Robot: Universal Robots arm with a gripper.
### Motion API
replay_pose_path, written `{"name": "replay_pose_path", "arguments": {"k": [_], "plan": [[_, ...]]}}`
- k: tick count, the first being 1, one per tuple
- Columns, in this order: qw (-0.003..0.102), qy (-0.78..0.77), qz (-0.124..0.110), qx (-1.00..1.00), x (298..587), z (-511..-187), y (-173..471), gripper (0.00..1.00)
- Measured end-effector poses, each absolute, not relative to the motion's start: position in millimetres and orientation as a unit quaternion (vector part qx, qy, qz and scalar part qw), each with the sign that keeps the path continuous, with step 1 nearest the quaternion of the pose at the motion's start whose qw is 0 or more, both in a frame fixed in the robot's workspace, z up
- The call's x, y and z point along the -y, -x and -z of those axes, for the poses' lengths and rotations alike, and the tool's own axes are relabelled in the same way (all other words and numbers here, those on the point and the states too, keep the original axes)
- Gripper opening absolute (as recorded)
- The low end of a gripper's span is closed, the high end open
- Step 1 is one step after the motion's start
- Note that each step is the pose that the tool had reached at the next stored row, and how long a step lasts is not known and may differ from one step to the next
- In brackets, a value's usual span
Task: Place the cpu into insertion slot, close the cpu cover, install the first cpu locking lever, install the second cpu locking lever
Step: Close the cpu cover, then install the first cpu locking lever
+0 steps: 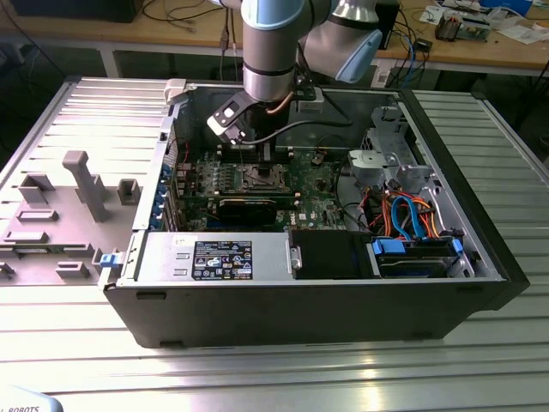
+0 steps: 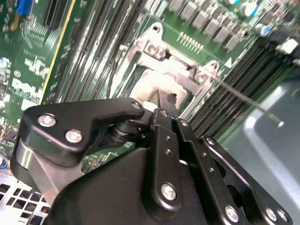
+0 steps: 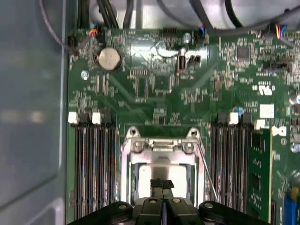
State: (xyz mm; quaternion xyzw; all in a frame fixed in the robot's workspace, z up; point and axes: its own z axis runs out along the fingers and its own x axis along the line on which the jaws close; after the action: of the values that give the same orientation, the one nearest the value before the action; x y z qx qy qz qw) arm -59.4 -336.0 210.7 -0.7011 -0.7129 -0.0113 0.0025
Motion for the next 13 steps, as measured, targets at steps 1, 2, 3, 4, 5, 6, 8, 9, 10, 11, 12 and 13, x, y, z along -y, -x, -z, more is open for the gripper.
{"name": "replay_pose_path", "arguments": {"k": [1, 2, 3, 4, 5, 6, 8, 9, 10, 11, 12, 13], "plan": [[0.003, 0.701, 0.011, 0.713, 336.0, -210.7, 59.2, 0.11], [0.003, 0.701, 0.011, 0.713, 336.0, -210.7, 59.2, 0.11], [0.003, 0.701, 0.011, 0.713, 335.9, -210.7, 59.1, 0.11], [0.003, 0.701, 0.011, 0.713, 335.9, -210.7, 58.7, 0.11], [0.003, 0.701, 0.011, 0.713, 335.9, -210.7, 58.1, 0.11], [0.003, 0.701, 0.011, 0.713, 335.9, -210.7, 58.1, 0.11], [0.003, 0.701, 0.011, 0.713, 335.9, -210.7, 58.0, 0.11], [0.003, 0.701, 0.011, 0.713, 335.9, -210.7, 58.0, 0.11], [0.003, 0.701, 0.011, 0.713, 335.9, -210.8, 57.9, 0.11], [0.003, 0.701, 0.011, 0.713, 335.8, -211.1, 57.9, 0.11], [0.003, 0.701, 0.011, 0.713, 335.9, -211.6, 57.9, 0.11], [0.003, 0.701, 0.011, 0.713, 335.9, -212.4, 57.9, 0.11]]}}
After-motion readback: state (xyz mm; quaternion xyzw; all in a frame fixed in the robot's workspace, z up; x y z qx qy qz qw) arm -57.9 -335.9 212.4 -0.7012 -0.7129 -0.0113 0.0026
